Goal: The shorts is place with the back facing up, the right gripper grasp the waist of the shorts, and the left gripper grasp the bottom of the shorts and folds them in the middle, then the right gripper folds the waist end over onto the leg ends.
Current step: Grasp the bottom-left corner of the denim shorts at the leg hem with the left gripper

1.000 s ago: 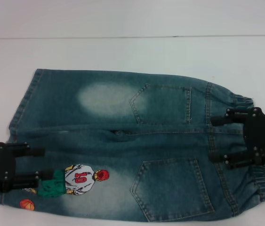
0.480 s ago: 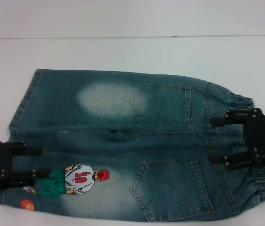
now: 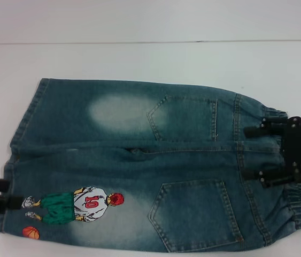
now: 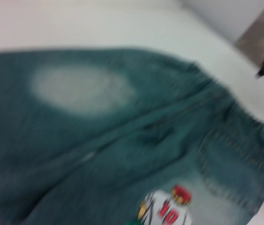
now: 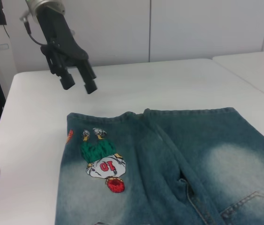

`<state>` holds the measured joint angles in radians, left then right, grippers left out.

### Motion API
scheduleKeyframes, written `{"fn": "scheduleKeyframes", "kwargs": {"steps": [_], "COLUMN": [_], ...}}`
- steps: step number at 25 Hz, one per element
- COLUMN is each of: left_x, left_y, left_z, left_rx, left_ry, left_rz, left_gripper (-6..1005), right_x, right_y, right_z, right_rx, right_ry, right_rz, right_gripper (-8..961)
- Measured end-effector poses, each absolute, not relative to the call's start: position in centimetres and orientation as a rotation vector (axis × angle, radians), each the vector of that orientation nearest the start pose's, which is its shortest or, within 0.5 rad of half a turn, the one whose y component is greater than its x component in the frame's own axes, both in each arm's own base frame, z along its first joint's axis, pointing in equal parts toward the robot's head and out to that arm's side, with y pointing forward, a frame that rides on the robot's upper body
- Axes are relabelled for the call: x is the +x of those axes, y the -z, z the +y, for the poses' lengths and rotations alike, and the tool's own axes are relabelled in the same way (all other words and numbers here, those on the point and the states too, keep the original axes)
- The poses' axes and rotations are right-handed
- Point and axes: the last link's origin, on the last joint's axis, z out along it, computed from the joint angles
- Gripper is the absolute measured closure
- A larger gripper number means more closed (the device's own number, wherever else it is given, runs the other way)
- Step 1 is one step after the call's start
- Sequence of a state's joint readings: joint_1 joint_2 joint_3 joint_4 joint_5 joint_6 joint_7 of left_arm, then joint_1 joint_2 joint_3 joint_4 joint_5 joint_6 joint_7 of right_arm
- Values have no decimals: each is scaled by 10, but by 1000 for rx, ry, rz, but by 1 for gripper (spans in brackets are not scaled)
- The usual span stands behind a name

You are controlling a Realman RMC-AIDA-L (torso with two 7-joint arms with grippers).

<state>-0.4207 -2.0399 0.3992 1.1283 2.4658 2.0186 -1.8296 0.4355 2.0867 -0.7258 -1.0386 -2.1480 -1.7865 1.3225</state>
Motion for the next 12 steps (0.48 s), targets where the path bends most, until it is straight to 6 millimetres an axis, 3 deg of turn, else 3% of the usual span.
{"fn": "scheduleKeyframes", "kwargs": {"steps": [6, 12], "left_x": [-315, -322], "left_y": [-108, -103], "left_z": [263, 267], "left_rx": [-2589, -2544], "left_ry": [-7, -105], "left_rz": [-1367, -1402], "left_gripper": [258, 257], "right_x": [257, 254], "right_y": [-46, -47], "right_z": [306, 309], "right_rx": [-2891, -2892], "right_ry": [-379, -368], "right_rz": [189, 166], "right_gripper": [41, 42]}}
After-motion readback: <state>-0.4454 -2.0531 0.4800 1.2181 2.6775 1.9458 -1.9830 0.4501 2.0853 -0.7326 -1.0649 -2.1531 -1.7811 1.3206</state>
